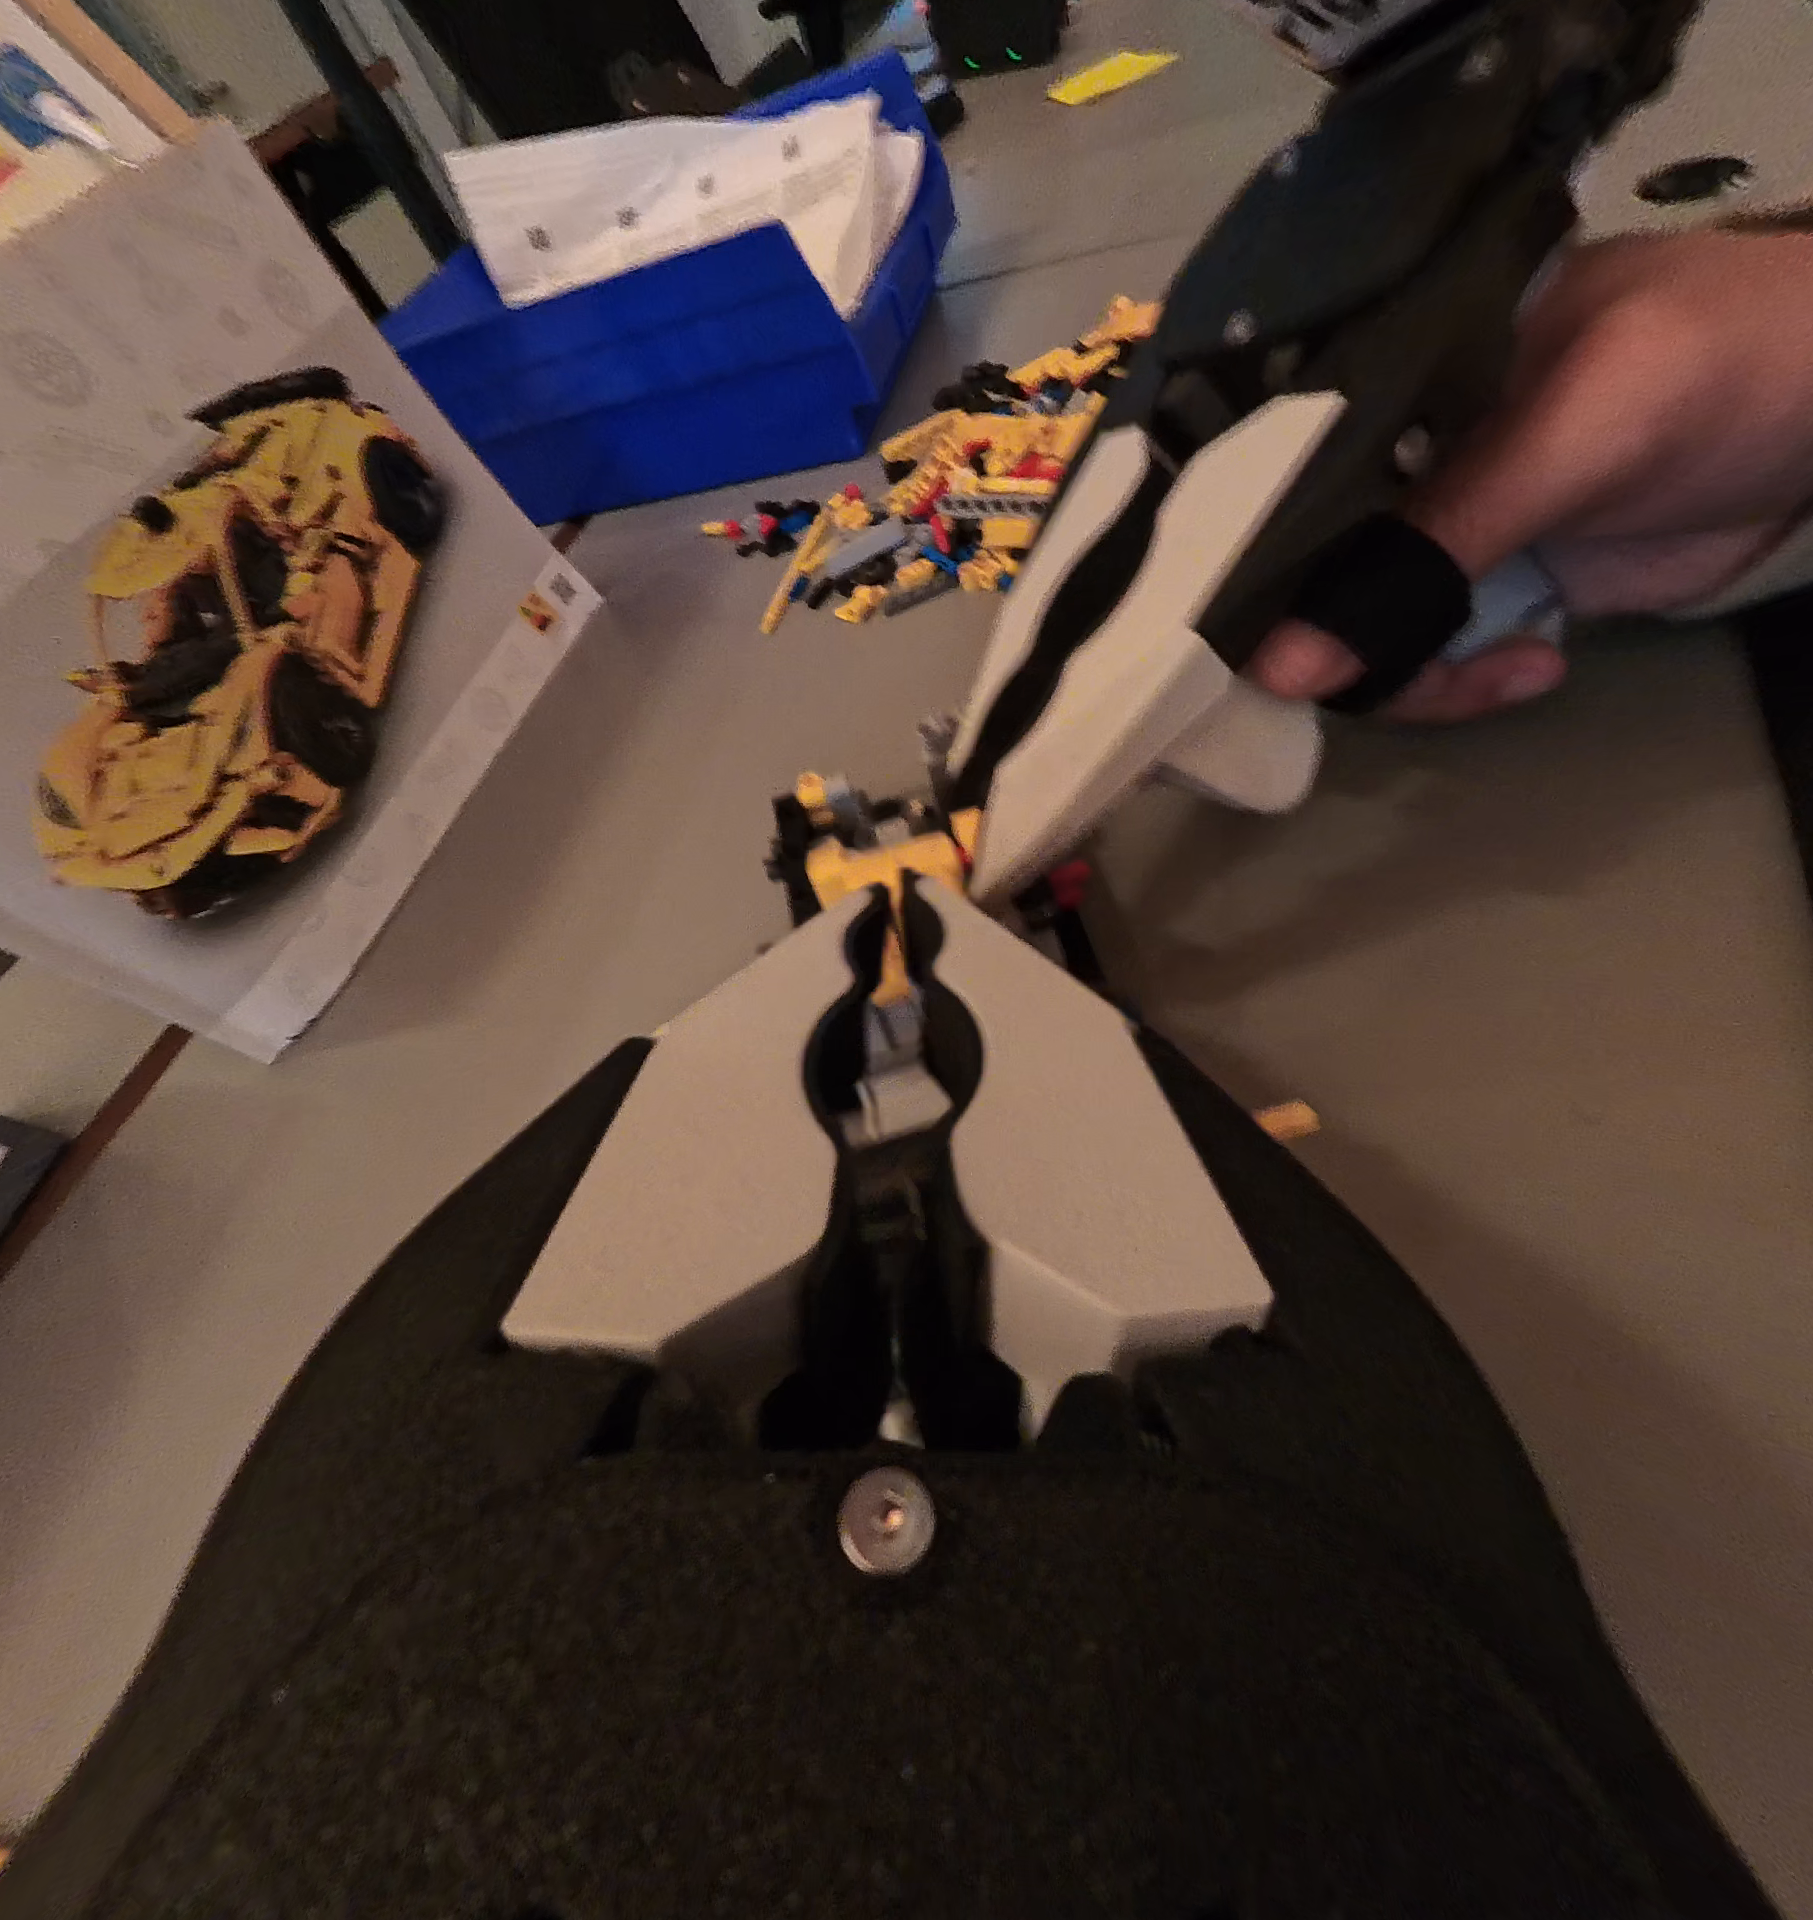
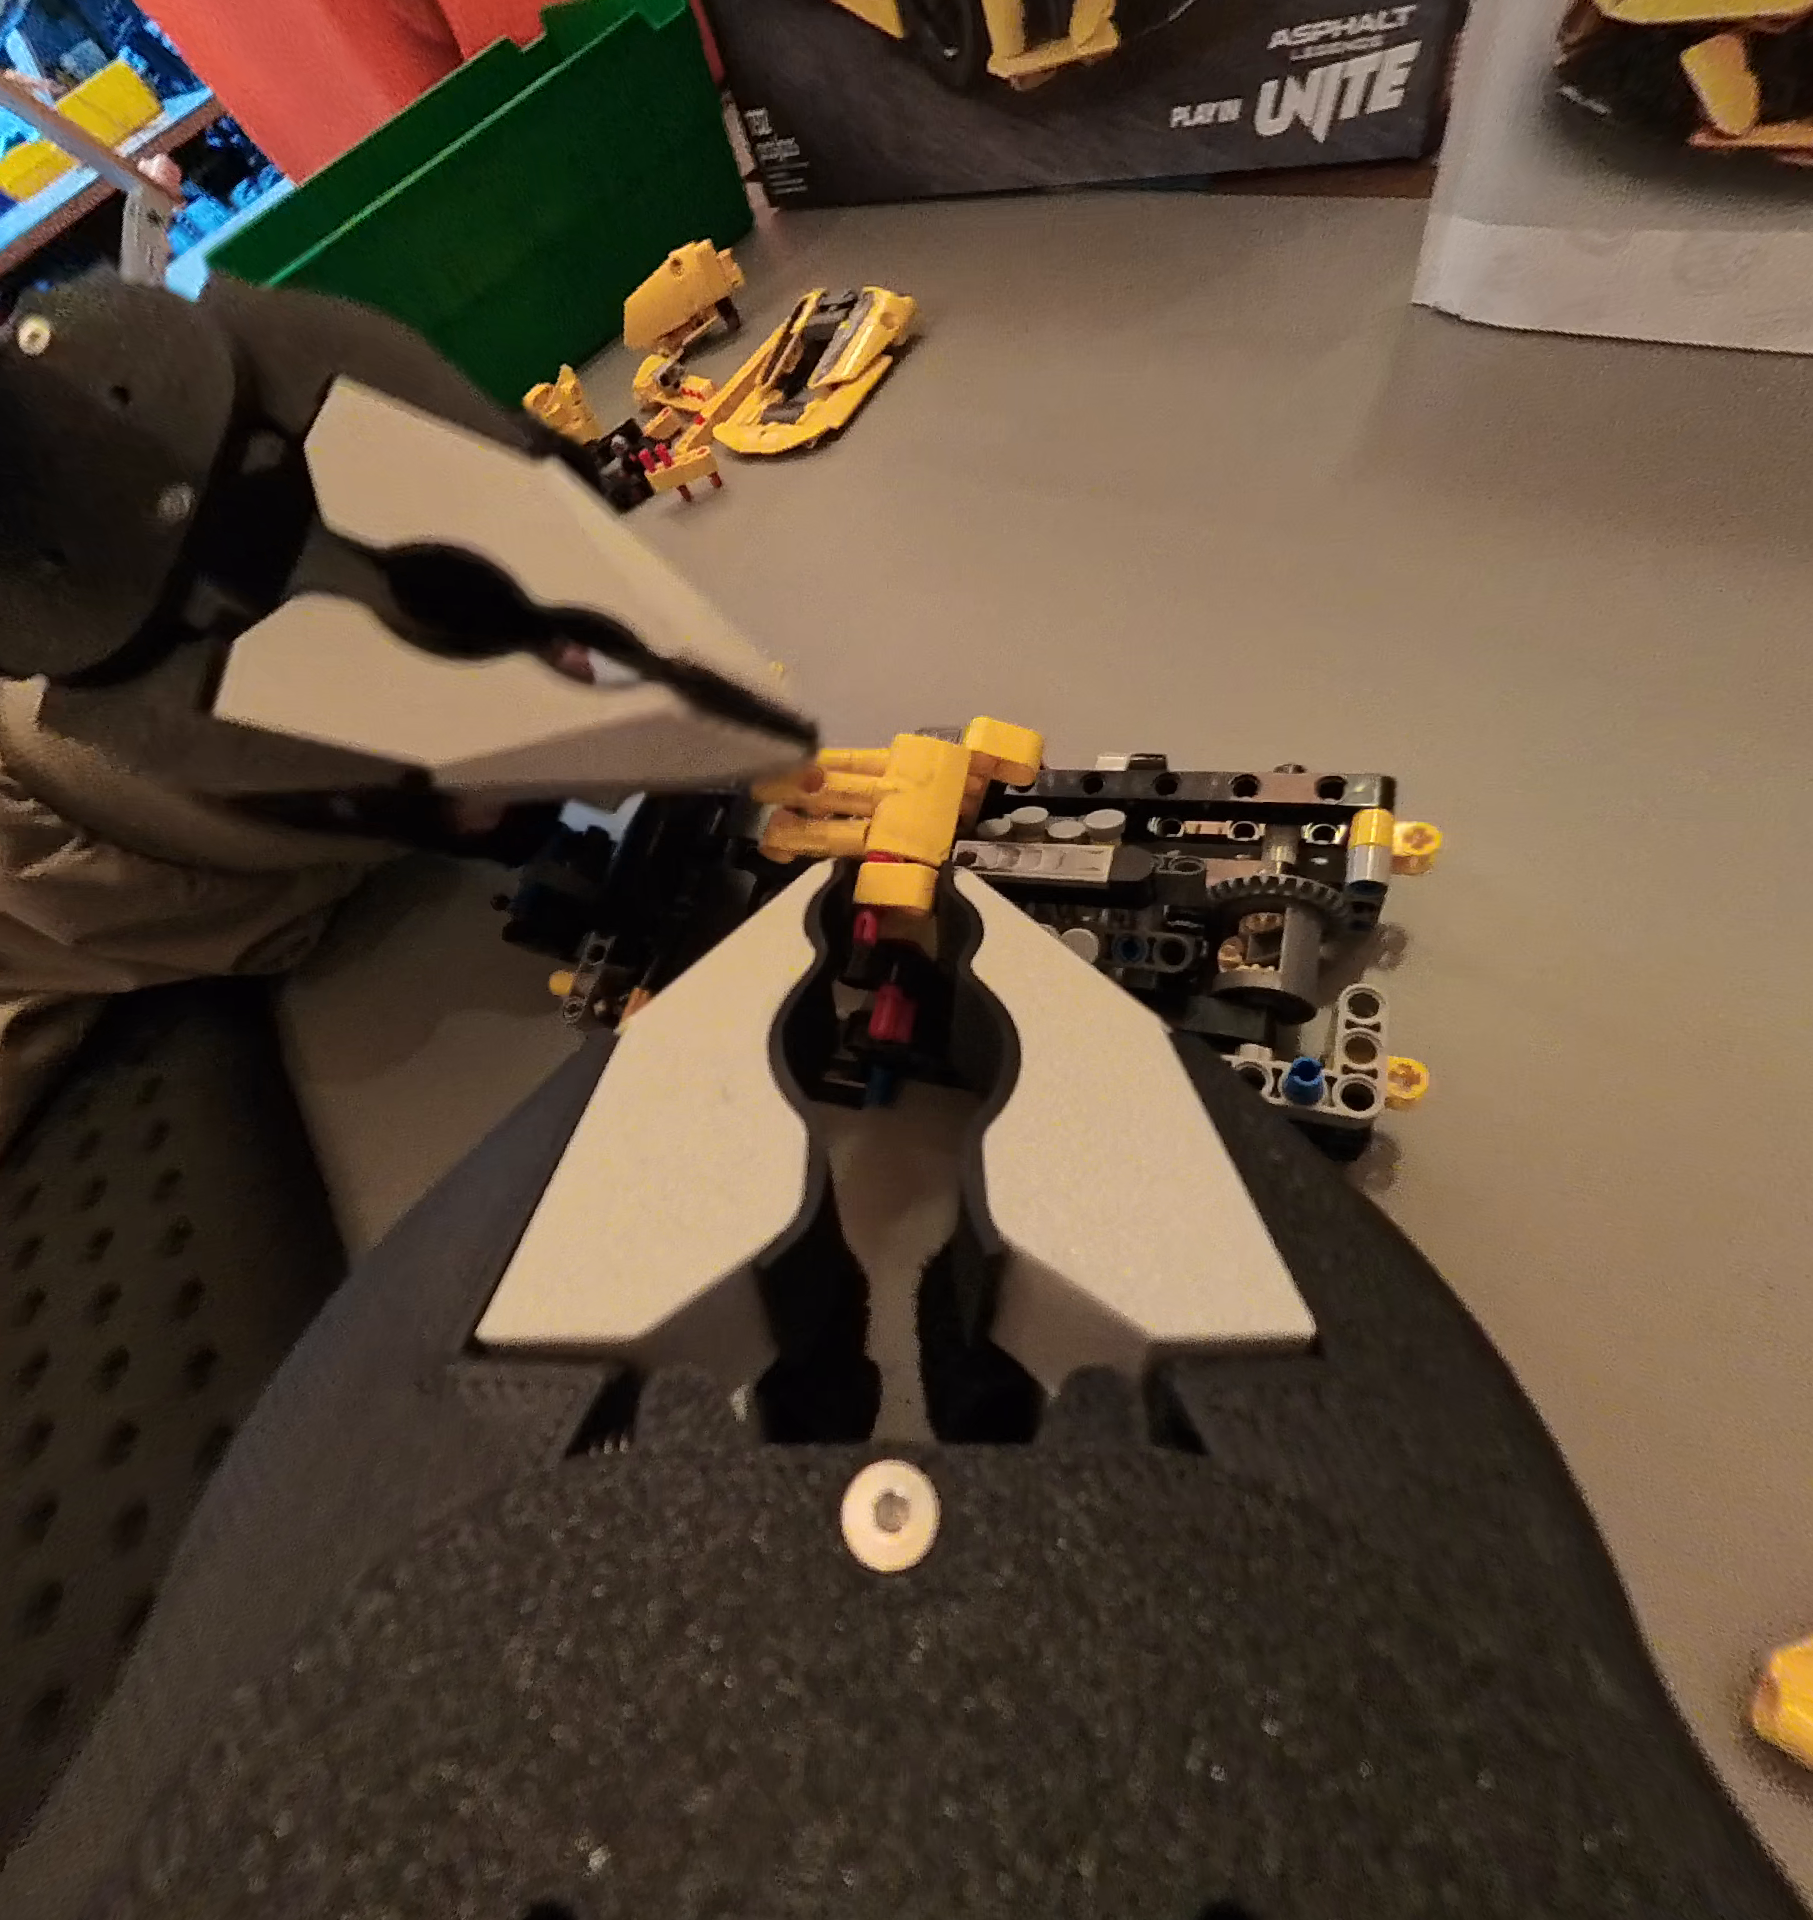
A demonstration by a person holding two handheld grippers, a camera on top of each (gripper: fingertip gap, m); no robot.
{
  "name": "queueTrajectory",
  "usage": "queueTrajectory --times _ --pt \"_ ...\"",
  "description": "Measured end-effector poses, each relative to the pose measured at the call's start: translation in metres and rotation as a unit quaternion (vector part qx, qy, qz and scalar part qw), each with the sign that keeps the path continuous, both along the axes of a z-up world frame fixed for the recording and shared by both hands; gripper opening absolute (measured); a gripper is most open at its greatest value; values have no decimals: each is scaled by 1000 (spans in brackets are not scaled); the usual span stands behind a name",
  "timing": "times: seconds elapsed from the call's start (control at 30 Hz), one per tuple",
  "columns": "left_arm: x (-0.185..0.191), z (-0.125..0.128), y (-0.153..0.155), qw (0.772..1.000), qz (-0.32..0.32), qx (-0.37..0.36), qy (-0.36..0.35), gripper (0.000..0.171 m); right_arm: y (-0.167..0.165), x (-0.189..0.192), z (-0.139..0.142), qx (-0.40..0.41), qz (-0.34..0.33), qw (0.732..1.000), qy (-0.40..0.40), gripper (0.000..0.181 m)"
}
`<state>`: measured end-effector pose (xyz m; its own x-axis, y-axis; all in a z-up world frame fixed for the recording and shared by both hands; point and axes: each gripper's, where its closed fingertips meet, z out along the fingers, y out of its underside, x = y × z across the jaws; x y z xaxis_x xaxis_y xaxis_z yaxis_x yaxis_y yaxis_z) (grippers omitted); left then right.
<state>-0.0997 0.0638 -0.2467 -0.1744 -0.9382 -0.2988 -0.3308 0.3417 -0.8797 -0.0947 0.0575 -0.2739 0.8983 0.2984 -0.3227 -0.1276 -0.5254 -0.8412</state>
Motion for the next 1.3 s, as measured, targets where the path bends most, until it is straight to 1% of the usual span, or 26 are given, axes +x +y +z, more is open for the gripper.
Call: queueTrajectory --times 0.03,0.13,0.2,0.23,0.27,0.3,0.4,0.53,0.67,0.73,0.8,0.93,1.03,1.1,1.17,1.27,1.3 --pt "2 3 4 1000 10 4 -5 0 0 -5 0 1 9 1000 -2 15" --pt "0 4 7 1000 7 3 4 0 1 -10 0 1 12 1000 -3 15" --pt "-11 10 3 999 -15 -49 3 3 1 -10 0 -1 13 1000 11 15" --pt "-16 8 0 997 -25 -78 17 7 1 -10 0 -3 13 1000 18 15" --pt "-20 4 -1 995 -28 -95 30 13 1 -10 0 -3 13 1000 22 15" --pt "-23 0 -2 994 -29 -100 38 14 1 -10 0 -2 13 1000 21 15" --pt "-25 -11 -4 995 -25 -89 45 15 1 -10 0 -1 12 1000 14 15" --pt "-19 -11 -7 997 -16 -69 36 9 1 -11 0 -1 14 1000 10 14" --pt "-11 -10 -5 999 3 -33 28 7 0 -14 0 3 19 1000 -9 14" --pt "-10 -11 -5 999 10 -16 29 7 0 -13 0 -3 16 1000 4 14" --pt "-12 -10 -5 999 16 -16 35 7 1 -13 0 -7 13 1000 21 14" --pt "-17 -11 -4 998 36 -35 44 9 1 -13 0 -5 11 1000 9 15" --pt "-17 -12 -4 999 41 -2 24 8 1 -13 0 -8 11 1000 17 15" --pt "-20 -12 -5 999 28 17 33 8 1 -14 0 -10 14 999 29 14" --pt "-29 -12 -8 996 -1 80 50 7 0 -13 0 -10 12 999 36 14" --pt "-37 -24 -2 979 -5 195 67 26 0 -13 0 -10 15 999 35 14" --pt "-37 -26 -1 970 -8 236 62 26 1 -13 0 -9 15 999 32 14"
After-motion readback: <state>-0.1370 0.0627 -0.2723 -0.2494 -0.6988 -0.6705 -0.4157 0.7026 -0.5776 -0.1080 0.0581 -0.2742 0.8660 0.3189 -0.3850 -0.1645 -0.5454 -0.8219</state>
